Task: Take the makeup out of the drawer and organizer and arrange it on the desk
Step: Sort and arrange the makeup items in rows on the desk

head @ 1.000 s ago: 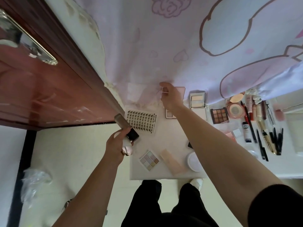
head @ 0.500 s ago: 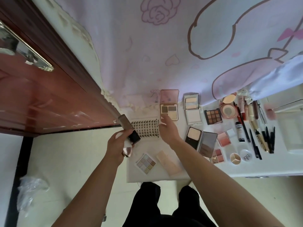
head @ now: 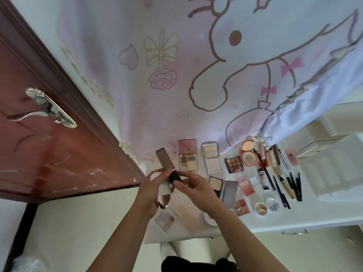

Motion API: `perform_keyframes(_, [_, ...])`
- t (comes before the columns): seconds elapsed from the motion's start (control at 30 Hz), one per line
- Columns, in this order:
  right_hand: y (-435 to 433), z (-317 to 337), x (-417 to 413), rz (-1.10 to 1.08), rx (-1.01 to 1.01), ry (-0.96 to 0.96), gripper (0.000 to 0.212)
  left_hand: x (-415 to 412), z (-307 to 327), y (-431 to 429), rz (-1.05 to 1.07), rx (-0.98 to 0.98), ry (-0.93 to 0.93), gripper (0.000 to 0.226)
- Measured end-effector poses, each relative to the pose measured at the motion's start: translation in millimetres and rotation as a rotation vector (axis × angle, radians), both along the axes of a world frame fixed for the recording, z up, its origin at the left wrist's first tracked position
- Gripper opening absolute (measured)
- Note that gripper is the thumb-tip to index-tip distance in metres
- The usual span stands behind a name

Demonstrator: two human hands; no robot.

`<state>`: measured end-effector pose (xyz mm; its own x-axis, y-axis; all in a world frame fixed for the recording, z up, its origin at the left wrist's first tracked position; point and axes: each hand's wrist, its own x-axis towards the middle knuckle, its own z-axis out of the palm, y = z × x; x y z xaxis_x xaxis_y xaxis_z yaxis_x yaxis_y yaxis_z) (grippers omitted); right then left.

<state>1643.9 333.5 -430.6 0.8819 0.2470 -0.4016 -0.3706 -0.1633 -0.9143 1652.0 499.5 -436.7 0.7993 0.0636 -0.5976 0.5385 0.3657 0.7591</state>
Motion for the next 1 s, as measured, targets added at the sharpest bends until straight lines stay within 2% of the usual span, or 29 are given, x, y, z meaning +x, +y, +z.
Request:
perform_keyframes(0.13, [-27.7, 16.0, -5.6, -0.101, 0.138, 0.051, 0.023, 2.3, 16.8, -14.9, -0.064, 0.116, -0.008, 0.052])
perform_keyframes(0.23, [-53.2, 18.2, -8.5, -0.099, 0.120, 0.052, 0.019, 7.6, 24.7, -17.9, -0.076, 0.108, 0.020, 0.077])
perform_keyframes(0.27, [-60.4, 19.6, -9.6, -0.099, 0.120, 0.053, 0.019, 8.6, 25.8, -18.7, -0.078, 0.111, 0.022, 0.077])
perform_keyframes(0.37, [-78.0, 21.1, -11.9, -0.139, 0.148, 0.048, 0.020, 7.3, 31.2, -27.1, -0.121, 0.173, 0.020, 0.064])
perform_keyframes(0.47, [-85.5, 25.3, -14.1, -0.122, 0.112, 0.014, 0.021, 2.5, 30.3, -36.8, -0.150, 0.239, 0.058, 0.064])
perform_keyframes(0.63, [-72.7, 18.7, -15.2, -0.227, 0.046, 0.002, 0.021, -7.7, 25.1, -48.9, -0.157, 0.009, 0.063, 0.063])
perform_keyframes(0.73, [-56.7, 11.7, -15.3, -0.337, -0.012, -0.020, 0.034, -12.1, 22.3, -61.5, -0.115, -0.053, 0.046, 0.054])
perform_keyframes(0.83, [-51.6, 6.4, -14.6, -0.364, -0.113, -0.119, 0.045, -14.7, 23.0, -67.9, -0.050, -0.107, 0.049, 0.041])
perform_keyframes(1.0, [-46.4, 5.9, -11.8, -0.344, -0.397, -0.288, 0.033, -18.4, 22.7, -74.1, 0.067, -0.251, 0.054, 0.019])
